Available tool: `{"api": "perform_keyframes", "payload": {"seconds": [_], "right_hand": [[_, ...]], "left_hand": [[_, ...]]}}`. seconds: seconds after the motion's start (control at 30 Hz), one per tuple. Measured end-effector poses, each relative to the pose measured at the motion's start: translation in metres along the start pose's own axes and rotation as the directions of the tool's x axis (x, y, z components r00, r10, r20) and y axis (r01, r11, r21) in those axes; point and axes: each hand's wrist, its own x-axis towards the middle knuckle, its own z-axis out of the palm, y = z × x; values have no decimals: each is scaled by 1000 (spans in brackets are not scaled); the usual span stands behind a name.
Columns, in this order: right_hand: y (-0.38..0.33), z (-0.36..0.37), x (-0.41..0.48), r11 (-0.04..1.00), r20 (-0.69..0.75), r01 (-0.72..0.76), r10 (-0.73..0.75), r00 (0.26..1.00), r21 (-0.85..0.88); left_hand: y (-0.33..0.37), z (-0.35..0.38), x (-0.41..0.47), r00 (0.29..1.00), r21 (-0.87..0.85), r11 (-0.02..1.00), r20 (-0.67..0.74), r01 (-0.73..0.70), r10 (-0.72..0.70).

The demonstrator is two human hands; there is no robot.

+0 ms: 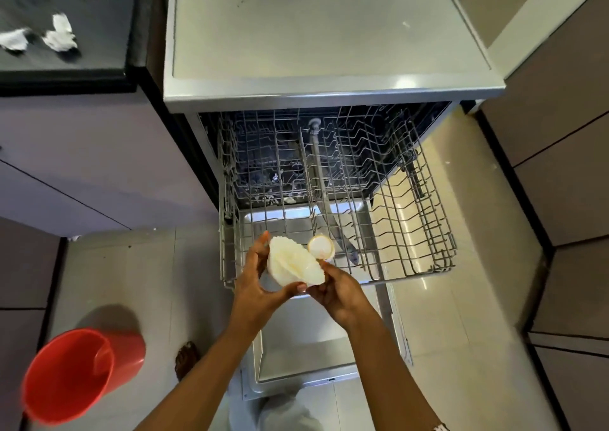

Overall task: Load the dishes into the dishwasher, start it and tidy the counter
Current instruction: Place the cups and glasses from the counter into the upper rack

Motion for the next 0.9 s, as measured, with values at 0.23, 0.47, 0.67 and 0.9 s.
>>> {"api": "perform_keyframes", "payload": {"seconds": [0.23,0.47,0.67,0.9], "right_hand": [[-11,-1,-14,966,268,-65,-6,963,252],[-12,-12,0,935,424,-39,-123,897,353],[-49,-44,25,912,-122,232,-202,972,337],[-70,-74,54,606,-361,117,-606,708,-787]], "left_hand": [[18,5,14,991,66,997,123,45,-53],[15,16,42,946,409,910,316,-63,-76],[4,-6,69,982,683,726,181,-83,-59],[-37,-43,75,997,870,489,-34,64,-70]]}}
